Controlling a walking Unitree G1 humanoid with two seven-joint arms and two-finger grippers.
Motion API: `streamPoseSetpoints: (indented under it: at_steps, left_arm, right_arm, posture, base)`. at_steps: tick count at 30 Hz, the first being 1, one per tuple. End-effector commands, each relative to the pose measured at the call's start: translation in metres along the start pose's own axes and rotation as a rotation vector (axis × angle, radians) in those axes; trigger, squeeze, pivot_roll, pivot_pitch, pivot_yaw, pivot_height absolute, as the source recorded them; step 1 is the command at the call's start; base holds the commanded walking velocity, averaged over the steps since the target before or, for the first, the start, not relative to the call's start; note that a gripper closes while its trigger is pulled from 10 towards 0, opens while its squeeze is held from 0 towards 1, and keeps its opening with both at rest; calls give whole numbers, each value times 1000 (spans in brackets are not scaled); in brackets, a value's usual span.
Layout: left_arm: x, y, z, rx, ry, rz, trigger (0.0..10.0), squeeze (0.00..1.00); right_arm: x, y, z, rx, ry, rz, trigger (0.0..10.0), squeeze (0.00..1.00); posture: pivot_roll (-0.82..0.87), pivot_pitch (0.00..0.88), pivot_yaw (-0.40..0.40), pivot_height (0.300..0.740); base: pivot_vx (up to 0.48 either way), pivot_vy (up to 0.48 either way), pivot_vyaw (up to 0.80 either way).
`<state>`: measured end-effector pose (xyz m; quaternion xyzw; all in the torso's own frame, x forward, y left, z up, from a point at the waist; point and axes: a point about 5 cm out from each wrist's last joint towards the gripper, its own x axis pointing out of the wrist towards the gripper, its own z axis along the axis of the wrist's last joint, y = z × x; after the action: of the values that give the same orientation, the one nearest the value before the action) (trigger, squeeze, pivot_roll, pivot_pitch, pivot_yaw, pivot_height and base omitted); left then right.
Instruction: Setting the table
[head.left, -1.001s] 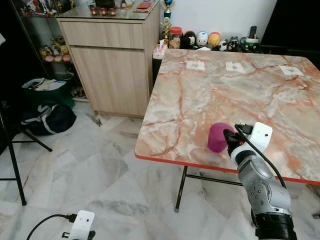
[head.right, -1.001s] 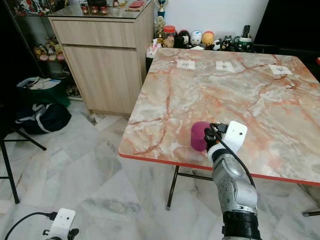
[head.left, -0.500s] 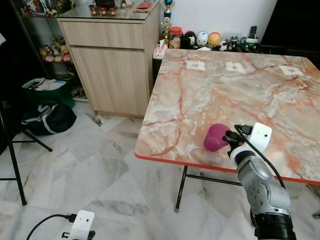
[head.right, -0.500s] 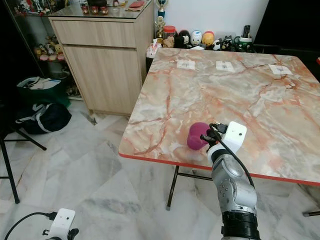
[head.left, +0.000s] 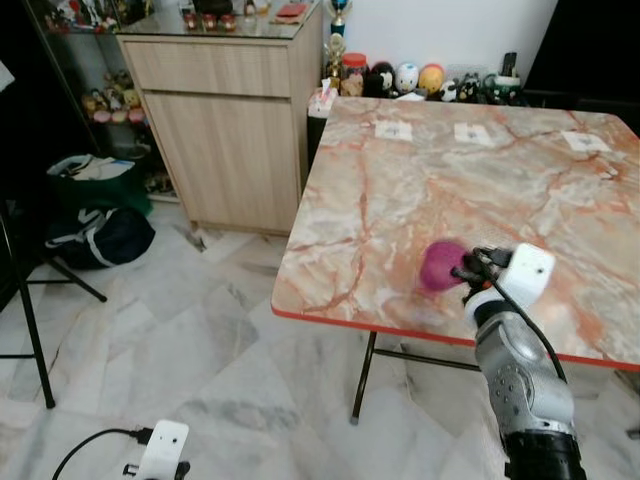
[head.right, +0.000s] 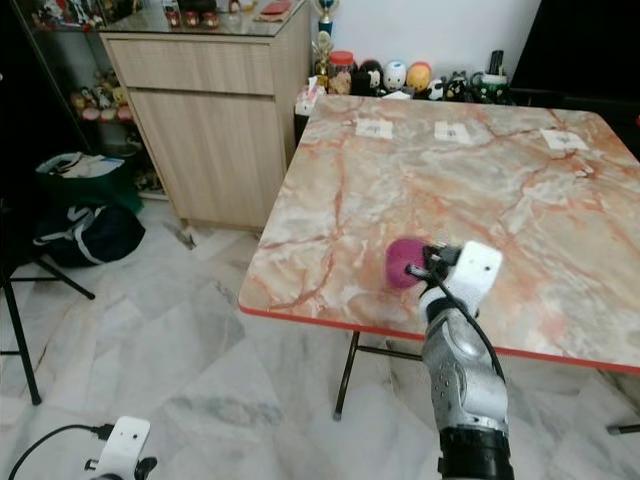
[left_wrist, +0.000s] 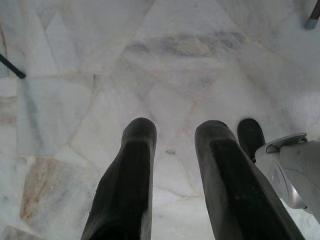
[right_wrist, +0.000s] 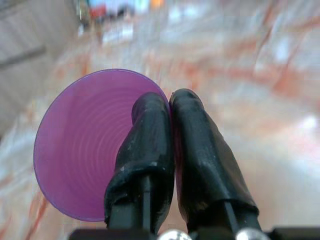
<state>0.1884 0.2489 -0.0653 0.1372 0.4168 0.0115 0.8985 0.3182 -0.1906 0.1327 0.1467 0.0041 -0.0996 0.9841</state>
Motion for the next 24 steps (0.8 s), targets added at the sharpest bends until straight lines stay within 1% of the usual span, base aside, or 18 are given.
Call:
streamPoseSetpoints:
  at_steps: [1, 4, 5, 6, 7, 8, 10, 13, 15, 17, 24]
  left_arm:
    - [0, 1, 0, 11, -6, 10, 10000, 0]
    - [0, -1, 0, 11, -6, 7, 10000, 0]
    - [0, -1, -1, 16, -3, 10, 10000, 0]
    - [0, -1, -2, 18, 0, 14, 10000, 0]
    - [0, -1, -2, 16, -1, 15, 10000, 0]
    - [-1, -1, -2, 15, -2, 16, 10000, 0]
    - [-1, 0, -2, 14, -1, 18, 10000, 0]
    - [-1, 0, -3, 18, 5, 20, 10000, 0]
    - [-1, -1, -3, 35, 7, 17, 10000, 0]
    - [-1, -2, -3, 51, 6, 8, 10000, 0]
    - [-1, -1, -5, 46, 14, 18, 10000, 0]
  right_arm:
    - [-4, 6, 9, -22, -88, -3, 0, 0]
    - [-8, 5, 9, 27, -124, -19, 0, 0]
    - [-9, 5, 11, -6, -150, -13, 2588, 0]
    - [-11, 7, 13, -64, -185, 1, 7647, 0]
    - [-12, 8, 14, -87, -201, 16, 10000, 0]
    - [-14, 10, 15, -97, -215, 34, 10000, 0]
    - [-15, 10, 15, -87, -231, 41, 10000, 0]
    - [-15, 7, 14, -89, -241, 36, 10000, 0]
    - [-14, 5, 15, -89, -250, 24, 10000, 0]
    - [-14, 4, 17, -98, -266, 12, 10000, 0]
    - [-12, 4, 19, -109, -285, 11, 10000, 0]
  posture:
    - [123, 0, -23, 740]
    - [123, 0, -28, 740]
    - [120, 0, -29, 740]
    - [120, 0, -29, 740]
    - [120, 0, -29, 740]
    - [120, 0, -29, 740]
    - [120, 0, -29, 740]
    - [113, 1, -30, 740]
    - [112, 2, -29, 740]
    - [112, 2, -29, 740]
    - [105, 9, -33, 740]
  base:
    - [0, 0, 0]
    - [0, 0, 0]
    - [0, 0, 0]
    - [0, 0, 0]
    - [0, 0, 0]
    - [0, 0, 0]
    - [0, 0, 0]
    - [0, 0, 0]
    - [0, 0, 0]
    - [0, -328, 0]
    - [0, -472, 0]
